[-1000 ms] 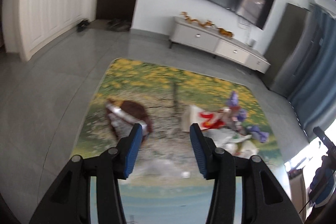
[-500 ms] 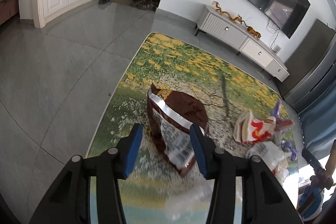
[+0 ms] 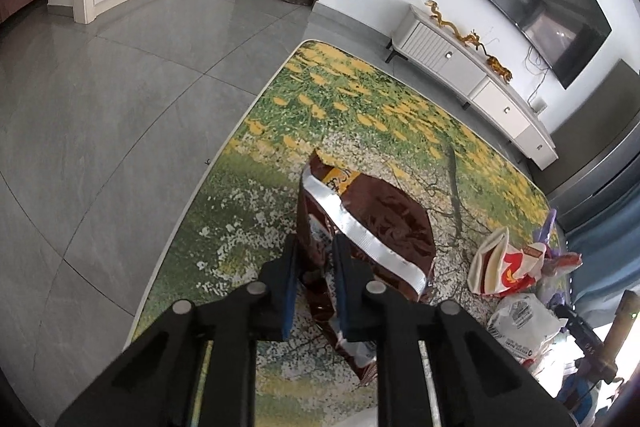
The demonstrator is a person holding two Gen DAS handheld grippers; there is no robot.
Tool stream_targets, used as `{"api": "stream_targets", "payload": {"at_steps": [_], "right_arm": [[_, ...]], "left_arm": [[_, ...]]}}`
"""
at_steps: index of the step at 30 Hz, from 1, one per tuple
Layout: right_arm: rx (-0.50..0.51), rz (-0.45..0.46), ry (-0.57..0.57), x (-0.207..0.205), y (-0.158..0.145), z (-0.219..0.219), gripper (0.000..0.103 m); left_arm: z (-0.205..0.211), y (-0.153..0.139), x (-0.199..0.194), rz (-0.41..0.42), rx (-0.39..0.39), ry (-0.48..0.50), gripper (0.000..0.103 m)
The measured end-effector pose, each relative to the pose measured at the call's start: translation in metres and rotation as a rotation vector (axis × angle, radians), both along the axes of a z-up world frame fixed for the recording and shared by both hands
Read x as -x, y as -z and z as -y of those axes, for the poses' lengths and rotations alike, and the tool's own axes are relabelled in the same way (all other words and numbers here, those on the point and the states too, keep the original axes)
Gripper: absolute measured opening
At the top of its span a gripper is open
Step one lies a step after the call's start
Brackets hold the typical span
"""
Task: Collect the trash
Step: 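Grasp the brown chip bag with the left tool while the right tool grasps a purple bag, then carry the brown chip bag and purple bag to the bin and release both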
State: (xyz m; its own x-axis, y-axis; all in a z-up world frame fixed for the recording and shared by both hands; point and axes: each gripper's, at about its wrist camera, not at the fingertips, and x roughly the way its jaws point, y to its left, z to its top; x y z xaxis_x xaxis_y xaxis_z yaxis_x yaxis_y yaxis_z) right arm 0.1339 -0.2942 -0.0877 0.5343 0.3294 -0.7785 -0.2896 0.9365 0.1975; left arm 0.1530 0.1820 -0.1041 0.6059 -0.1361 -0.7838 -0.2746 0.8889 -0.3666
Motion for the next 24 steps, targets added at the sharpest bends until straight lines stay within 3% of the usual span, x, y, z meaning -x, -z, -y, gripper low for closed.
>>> {"api": "stream_targets", "payload": {"at_steps": [2,15,24], "right_arm": [[-0.011,-0.009,0.003,0.001,0.002,0.003,0.031],[-0.056,0.096,0.027,0.045,-0.041,0.025,0.031],[-0.095,0.176,0.136,0.101,-0.072,0.087,0.031]], "left_arm": [[0.001,-0.002,0.003,0.009,0.007,0.004,0.013],[-0.001,-0.06,0.039,0.141,0.025,-0.025,0.012],[0.05,-0.111,0.067,0.233,0.024,0.094,0.012]]}}
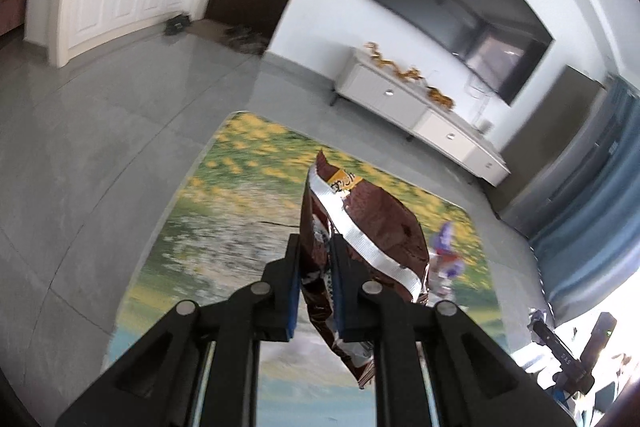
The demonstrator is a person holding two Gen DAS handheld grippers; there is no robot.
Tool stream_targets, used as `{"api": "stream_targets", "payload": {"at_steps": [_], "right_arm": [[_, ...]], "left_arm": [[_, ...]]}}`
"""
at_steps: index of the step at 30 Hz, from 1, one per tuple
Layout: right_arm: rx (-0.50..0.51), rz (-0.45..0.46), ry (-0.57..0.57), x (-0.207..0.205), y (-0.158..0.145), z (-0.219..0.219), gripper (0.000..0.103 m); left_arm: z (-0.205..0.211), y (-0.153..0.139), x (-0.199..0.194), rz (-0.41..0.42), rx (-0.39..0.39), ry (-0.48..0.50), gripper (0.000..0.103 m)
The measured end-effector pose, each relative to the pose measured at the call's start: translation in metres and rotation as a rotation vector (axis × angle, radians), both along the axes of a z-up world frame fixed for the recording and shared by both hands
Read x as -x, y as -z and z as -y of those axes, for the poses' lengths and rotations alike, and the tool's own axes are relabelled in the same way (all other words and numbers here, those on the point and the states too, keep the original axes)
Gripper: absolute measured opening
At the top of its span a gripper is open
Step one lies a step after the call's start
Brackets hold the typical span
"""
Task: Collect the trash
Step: 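Carry the brown chip bag and purple bag to the bin and release both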
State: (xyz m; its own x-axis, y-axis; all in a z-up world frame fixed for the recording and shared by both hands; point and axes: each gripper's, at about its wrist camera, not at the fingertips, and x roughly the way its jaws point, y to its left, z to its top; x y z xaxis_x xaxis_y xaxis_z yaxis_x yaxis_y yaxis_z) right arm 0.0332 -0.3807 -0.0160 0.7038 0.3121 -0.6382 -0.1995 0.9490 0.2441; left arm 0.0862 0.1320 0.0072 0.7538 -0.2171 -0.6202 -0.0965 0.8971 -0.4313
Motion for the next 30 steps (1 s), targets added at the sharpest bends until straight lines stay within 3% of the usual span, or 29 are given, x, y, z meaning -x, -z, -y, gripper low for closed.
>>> {"api": "stream_targets", "payload": {"at_steps": [6,12,21,30], "right_arm": [[0.029,0.059,0.112,0.04,-0.014,0.054,0.031],[-0.006,0.042,0.226,0.065,0.004,0.112,0.031],[-0.064,-0.07,0.345,0.083,0.062,0.182,0.031],[-0.083,-0.138,0.413,0.073,0.096,0.23,0.033]], "left_arm": [[0.071,-0.028,0.001,0.036,-0.016,0.143,0.012],[0.195,-0.032,-0.008,0.018,-0.07,0.382,0.012],[0.389,0.007,-0.013,-0.051,-0.198,0.709,0.012],[0.521,0.063,-0.014,-0.125,-0.303,0.874,0.013]]}}
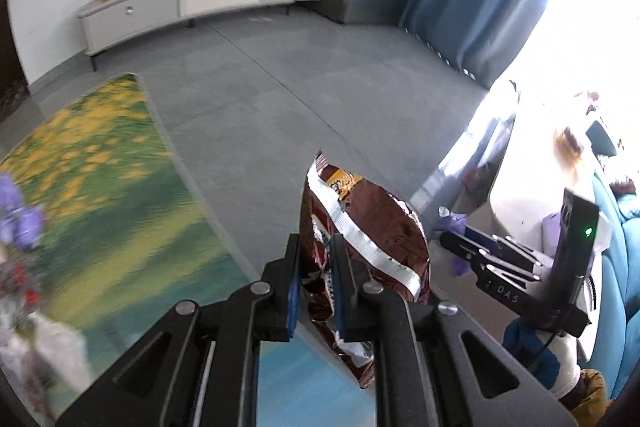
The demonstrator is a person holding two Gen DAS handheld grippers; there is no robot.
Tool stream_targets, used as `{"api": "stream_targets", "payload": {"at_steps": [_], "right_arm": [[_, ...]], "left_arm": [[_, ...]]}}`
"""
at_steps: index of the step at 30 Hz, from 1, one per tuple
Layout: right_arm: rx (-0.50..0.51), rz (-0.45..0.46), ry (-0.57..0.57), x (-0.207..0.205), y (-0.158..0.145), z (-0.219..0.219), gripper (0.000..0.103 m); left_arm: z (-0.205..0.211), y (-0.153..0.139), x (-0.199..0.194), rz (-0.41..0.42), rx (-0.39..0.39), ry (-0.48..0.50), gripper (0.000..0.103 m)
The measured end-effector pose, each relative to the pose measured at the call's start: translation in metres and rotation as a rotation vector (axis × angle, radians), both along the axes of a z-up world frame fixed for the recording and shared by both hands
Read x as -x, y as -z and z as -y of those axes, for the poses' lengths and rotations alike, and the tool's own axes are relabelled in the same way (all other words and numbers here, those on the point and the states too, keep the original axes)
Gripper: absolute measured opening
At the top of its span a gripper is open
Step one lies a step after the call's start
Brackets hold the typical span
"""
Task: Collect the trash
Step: 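Carry the brown chip bag and purple bag to the bin and release both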
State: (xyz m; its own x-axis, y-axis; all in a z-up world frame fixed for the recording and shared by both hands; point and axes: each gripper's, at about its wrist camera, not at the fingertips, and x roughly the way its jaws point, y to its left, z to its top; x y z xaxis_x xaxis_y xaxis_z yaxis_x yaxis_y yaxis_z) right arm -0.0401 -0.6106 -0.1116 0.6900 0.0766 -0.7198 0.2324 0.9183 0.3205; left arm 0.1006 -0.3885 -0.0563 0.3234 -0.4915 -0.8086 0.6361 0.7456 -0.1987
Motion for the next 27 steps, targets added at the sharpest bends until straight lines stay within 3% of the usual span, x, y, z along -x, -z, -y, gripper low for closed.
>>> {"api": "stream_targets", "payload": {"at_steps": [9,13,18,27], "right_arm": [[0.034,-0.002,0.052,0.001,-0.003,0.016,0.043],[0.034,0.006,0.1,0.015,-0.006,0.023,0.047],[0.025,0.016,0.135,0.027,-0.013,0.029,0.047],[0.058,0.078,0.066,0.027,-0.05,-0.005,0.047]], "left_arm": [[0.069,0.046,-0.004,-0.069,-0.046,0.056,0.019],[0.068,0.047,-0.005,-0.08,-0.031,0.049,0.05],[0.052,0.033,-0.002,-0.075,0.01,0.056,0.051],[-0.009,-0.005,0.014,0.02,0.051,-0.011,0.051]]}}
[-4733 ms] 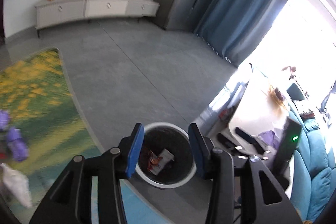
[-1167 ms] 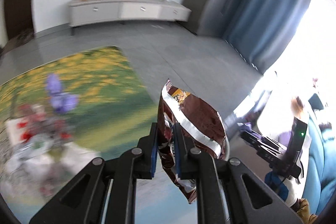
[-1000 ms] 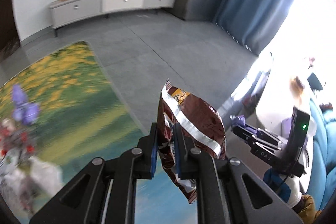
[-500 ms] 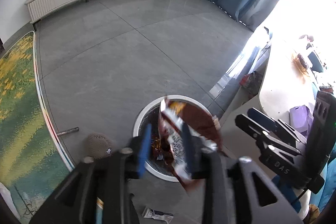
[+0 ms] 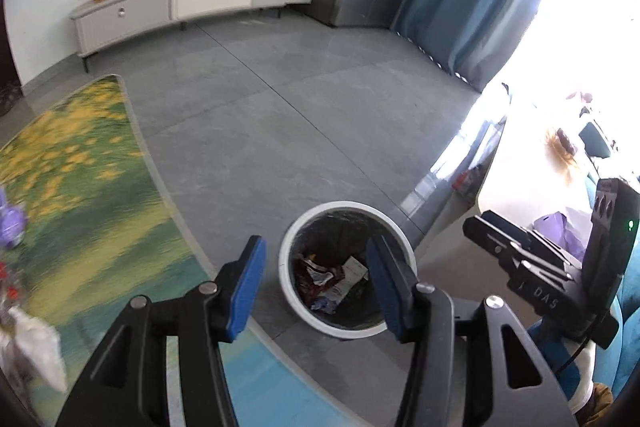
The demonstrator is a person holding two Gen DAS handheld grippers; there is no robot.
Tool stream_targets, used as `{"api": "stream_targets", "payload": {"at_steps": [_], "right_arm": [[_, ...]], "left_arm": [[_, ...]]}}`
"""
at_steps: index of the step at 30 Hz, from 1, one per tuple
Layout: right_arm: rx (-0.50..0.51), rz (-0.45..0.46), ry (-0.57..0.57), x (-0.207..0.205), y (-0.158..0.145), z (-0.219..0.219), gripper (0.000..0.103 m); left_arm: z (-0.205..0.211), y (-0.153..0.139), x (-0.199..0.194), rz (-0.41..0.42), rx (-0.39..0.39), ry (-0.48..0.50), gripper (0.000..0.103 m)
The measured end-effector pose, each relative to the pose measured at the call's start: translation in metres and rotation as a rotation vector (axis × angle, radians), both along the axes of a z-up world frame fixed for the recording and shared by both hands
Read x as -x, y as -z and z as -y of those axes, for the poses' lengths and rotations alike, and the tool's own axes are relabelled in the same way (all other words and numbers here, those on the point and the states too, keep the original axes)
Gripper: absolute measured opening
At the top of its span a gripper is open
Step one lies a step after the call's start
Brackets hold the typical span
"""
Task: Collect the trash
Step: 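Carry the brown chip bag and purple bag to the bin and release both, then move both open tools back over the table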
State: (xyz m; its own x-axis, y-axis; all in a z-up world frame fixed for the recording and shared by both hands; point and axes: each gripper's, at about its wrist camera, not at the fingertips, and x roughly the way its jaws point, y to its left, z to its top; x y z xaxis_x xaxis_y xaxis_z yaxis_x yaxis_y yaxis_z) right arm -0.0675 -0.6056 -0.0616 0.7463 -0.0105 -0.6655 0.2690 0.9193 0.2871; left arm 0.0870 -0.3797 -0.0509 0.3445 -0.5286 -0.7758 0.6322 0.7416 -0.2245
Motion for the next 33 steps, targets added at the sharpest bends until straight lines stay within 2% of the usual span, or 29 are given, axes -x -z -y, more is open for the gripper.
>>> {"api": "stream_targets", "payload": {"at_steps": [12,18,27,33], "right_arm": [[0.071,0.1,-0.166,-0.013,-0.059,-0.085,0.047],[0.095,0.134,-0.25,-0.021,-0.083,-0.128,0.047],[0.126,0.154,-0.374,-0.039,-0.106,-0.195,0.047],[0.134,0.141,-0.47,-0.06,-0.105,-0.238,0.047]], "left_arm": [[-0.146,-0.061,0.024,0.154,0.066,-0.179,0.051],[-0.227,-0.078,0.034,0.204,0.072,-0.297,0.051],[-0.366,-0.078,0.047,0.227,0.077,-0.515,0.051],[-0.426,-0.064,0.048,0.202,0.096,-0.623,0.051]]}}
